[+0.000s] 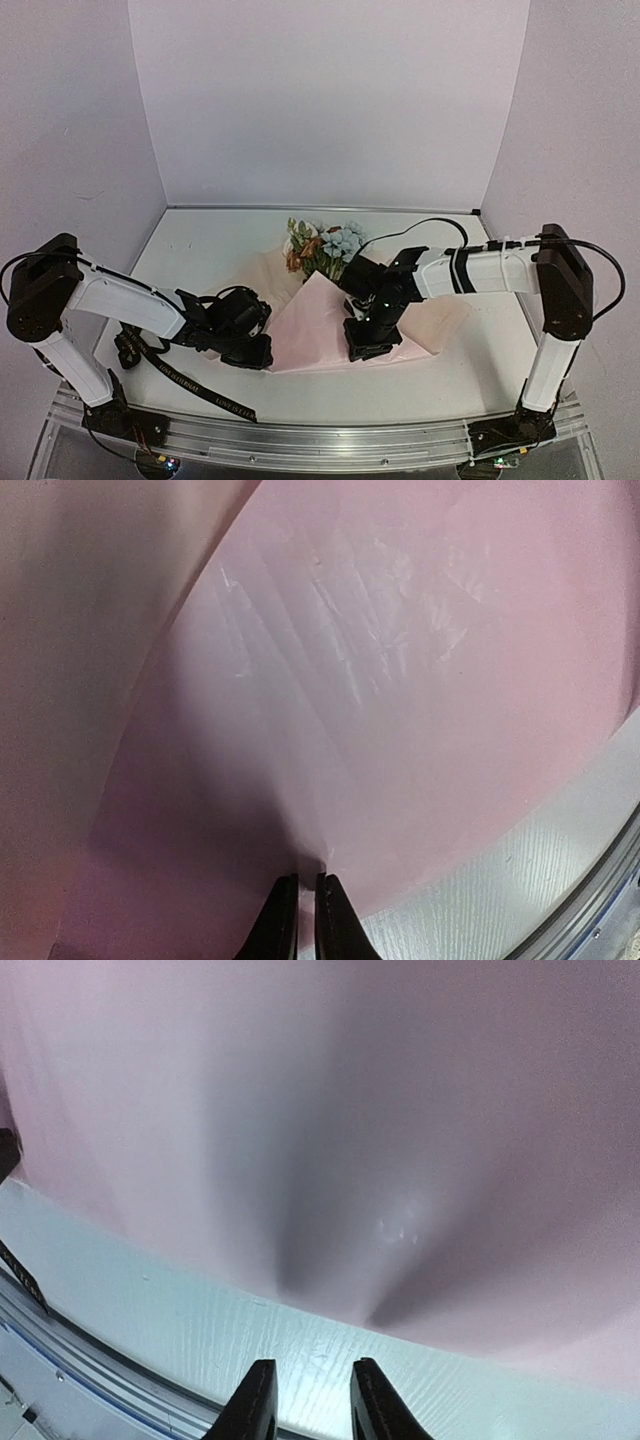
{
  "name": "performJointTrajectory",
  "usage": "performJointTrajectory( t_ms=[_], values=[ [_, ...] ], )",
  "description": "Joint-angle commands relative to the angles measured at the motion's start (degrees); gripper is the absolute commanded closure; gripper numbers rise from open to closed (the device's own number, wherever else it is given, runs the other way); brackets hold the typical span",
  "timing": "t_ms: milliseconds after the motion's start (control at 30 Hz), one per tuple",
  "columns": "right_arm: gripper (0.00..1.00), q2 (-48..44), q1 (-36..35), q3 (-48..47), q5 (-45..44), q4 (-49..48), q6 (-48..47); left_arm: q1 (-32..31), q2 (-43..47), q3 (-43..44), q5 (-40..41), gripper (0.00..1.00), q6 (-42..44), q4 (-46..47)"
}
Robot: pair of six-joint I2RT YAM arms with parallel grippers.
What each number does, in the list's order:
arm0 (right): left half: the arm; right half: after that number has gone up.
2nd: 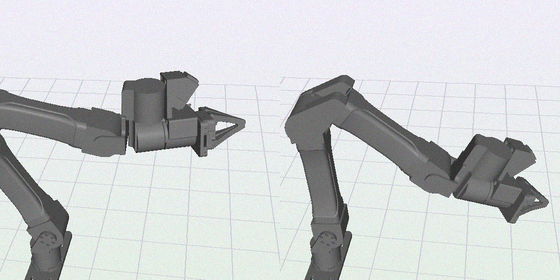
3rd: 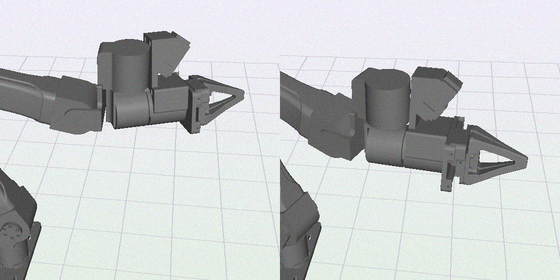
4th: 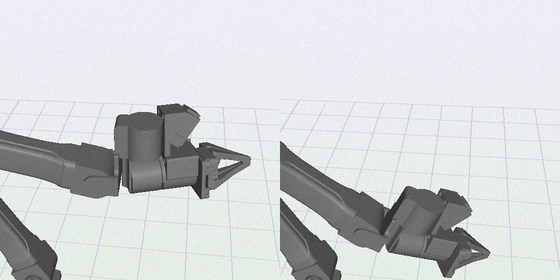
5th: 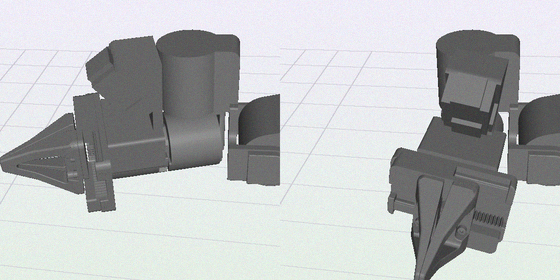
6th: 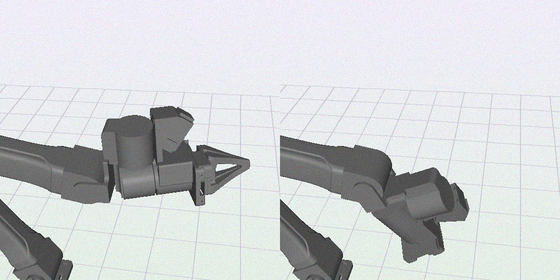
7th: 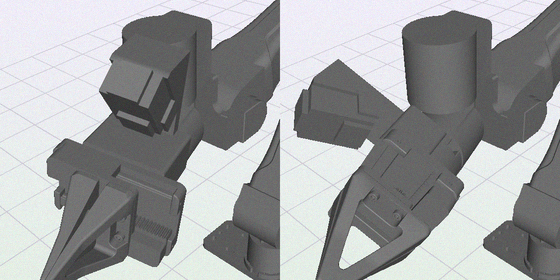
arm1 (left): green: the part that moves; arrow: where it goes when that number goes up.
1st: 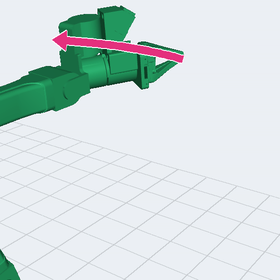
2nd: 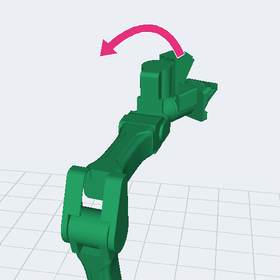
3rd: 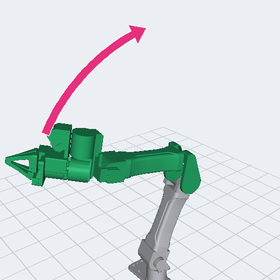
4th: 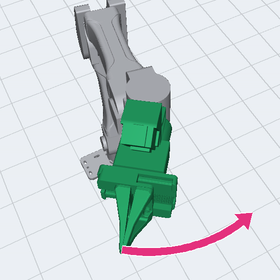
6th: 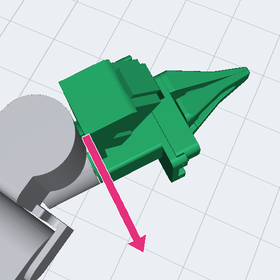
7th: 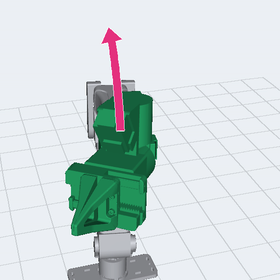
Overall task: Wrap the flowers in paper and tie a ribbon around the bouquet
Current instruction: Fold the wrapping paper along the fold line into a quarter-folded shape.
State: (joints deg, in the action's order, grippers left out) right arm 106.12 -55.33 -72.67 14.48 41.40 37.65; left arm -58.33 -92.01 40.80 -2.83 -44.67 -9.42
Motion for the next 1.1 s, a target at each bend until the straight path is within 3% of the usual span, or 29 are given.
performJointTrajectory(
  t_ms=[0,467,1067],
  values=[
    [0.69,-5.60,0.20,1.06,-4.96,-3.37,0.08,-0.12,-2.33,-2.88,-0.41,0.92,-0.41,-5.34],
    [0.87,1.54,-2.62,1.04,-2.44,-11.79,6.74,-0.12,-1.99,-3.67,-0.59,0.92,-0.59,-5.49],
    [0.91,-4.44,2.35,17.23,-7.40,-15.52,8.18,-0.13,-1.89,-4.50,-0.28,0.92,-0.67,-6.14]
  ],
)
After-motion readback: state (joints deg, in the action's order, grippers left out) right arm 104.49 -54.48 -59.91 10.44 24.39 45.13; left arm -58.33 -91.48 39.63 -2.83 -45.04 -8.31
